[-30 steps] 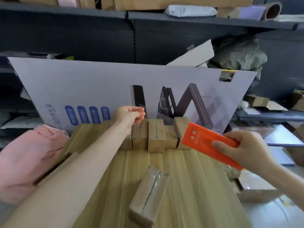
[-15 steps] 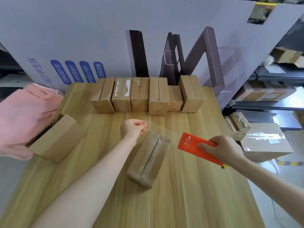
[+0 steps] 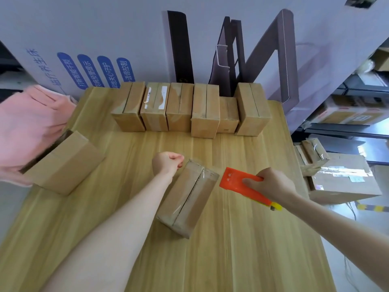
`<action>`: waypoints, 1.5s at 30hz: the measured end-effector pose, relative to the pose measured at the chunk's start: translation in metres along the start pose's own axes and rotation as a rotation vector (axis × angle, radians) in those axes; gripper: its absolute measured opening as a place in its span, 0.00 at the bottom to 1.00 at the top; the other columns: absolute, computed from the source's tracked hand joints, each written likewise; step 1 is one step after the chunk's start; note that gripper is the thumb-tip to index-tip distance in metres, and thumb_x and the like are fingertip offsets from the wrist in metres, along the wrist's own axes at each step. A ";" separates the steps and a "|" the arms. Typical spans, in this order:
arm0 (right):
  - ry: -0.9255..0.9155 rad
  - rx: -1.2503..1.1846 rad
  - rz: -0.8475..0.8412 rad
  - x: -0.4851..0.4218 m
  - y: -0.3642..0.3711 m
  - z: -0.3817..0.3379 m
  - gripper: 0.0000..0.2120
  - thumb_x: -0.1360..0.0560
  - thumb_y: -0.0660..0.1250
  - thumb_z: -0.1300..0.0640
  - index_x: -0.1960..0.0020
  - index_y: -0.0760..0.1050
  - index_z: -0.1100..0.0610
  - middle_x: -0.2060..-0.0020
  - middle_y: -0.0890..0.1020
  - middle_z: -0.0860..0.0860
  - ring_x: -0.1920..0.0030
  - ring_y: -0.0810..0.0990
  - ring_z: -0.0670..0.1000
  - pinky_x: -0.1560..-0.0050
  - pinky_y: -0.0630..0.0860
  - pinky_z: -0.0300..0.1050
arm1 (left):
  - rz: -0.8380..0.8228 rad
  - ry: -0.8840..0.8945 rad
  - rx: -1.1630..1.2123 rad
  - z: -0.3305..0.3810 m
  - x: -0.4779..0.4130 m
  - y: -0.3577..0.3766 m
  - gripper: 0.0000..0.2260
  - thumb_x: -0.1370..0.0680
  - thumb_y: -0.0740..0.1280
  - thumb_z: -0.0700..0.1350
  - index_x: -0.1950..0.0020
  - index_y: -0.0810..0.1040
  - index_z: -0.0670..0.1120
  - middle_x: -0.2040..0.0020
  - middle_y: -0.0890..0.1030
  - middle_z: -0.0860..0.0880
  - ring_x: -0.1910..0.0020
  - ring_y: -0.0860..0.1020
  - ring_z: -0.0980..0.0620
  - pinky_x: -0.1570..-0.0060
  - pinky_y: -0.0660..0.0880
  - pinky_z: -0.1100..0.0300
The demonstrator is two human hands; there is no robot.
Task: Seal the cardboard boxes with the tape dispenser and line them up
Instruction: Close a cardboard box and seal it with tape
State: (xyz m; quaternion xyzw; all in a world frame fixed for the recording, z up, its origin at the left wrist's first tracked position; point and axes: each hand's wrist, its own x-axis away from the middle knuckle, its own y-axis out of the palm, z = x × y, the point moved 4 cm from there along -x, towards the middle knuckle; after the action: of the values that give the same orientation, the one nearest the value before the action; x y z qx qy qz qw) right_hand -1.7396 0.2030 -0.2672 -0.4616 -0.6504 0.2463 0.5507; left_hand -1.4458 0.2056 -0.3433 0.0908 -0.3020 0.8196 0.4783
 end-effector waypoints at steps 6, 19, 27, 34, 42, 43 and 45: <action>-0.003 0.030 0.024 -0.016 0.015 -0.006 0.22 0.28 0.65 0.36 0.59 0.80 0.55 0.65 0.82 0.48 0.65 0.81 0.48 0.67 0.74 0.41 | 0.056 -0.085 0.020 -0.018 -0.001 0.016 0.07 0.24 0.71 0.47 0.49 0.84 0.46 0.55 0.81 0.53 0.64 0.76 0.55 0.66 0.69 0.64; -0.016 0.089 0.063 -0.028 0.012 -0.012 0.23 0.29 0.65 0.35 0.57 0.80 0.56 0.65 0.82 0.48 0.65 0.81 0.48 0.66 0.75 0.41 | -0.058 0.143 -0.190 -0.025 0.025 0.025 0.13 0.19 0.58 0.54 0.59 0.75 0.51 0.62 0.73 0.57 0.62 0.72 0.57 0.62 0.66 0.60; -0.081 0.225 0.140 -0.026 0.004 -0.032 0.19 0.27 0.64 0.38 0.58 0.77 0.55 0.67 0.79 0.48 0.69 0.78 0.48 0.67 0.76 0.42 | -0.093 0.138 -0.084 -0.027 0.029 0.025 0.19 0.20 0.64 0.48 0.32 0.73 0.40 0.33 0.76 0.46 0.34 0.73 0.50 0.39 0.68 0.63; -0.109 0.308 0.200 -0.025 0.001 -0.041 0.18 0.25 0.62 0.39 0.64 0.71 0.54 0.69 0.77 0.47 0.69 0.76 0.48 0.67 0.72 0.41 | -0.013 0.121 -0.083 -0.026 0.039 0.029 0.21 0.19 0.62 0.51 0.29 0.71 0.42 0.30 0.73 0.46 0.31 0.70 0.50 0.34 0.64 0.62; -0.006 0.192 0.085 -0.036 0.042 -0.033 0.19 0.24 0.61 0.40 0.62 0.72 0.55 0.68 0.77 0.48 0.68 0.78 0.50 0.72 0.67 0.38 | 0.149 -0.007 0.026 -0.035 0.056 0.037 0.20 0.18 0.61 0.49 0.29 0.70 0.42 0.33 0.75 0.46 0.34 0.73 0.47 0.36 0.68 0.57; 0.024 0.119 0.094 -0.035 0.038 -0.026 0.20 0.25 0.61 0.39 0.62 0.73 0.56 0.69 0.77 0.49 0.69 0.78 0.50 0.72 0.66 0.39 | 0.181 -0.049 0.090 -0.037 0.060 0.039 0.19 0.19 0.61 0.48 0.30 0.71 0.42 0.35 0.77 0.46 0.38 0.75 0.46 0.40 0.70 0.56; 0.066 -0.042 0.138 -0.032 0.028 -0.012 0.23 0.26 0.62 0.38 0.62 0.76 0.58 0.69 0.77 0.50 0.68 0.78 0.52 0.70 0.67 0.40 | 0.236 -0.143 0.230 -0.039 0.069 0.044 0.15 0.19 0.61 0.48 0.35 0.73 0.43 0.42 0.79 0.45 0.49 0.77 0.46 0.50 0.72 0.56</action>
State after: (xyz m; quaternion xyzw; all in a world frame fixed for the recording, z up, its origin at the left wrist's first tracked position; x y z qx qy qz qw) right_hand -1.7203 0.1850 -0.3027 -0.5246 -0.6036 0.2548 0.5436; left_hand -1.5132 0.2627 -0.3627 0.1668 -0.2482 0.8906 0.3426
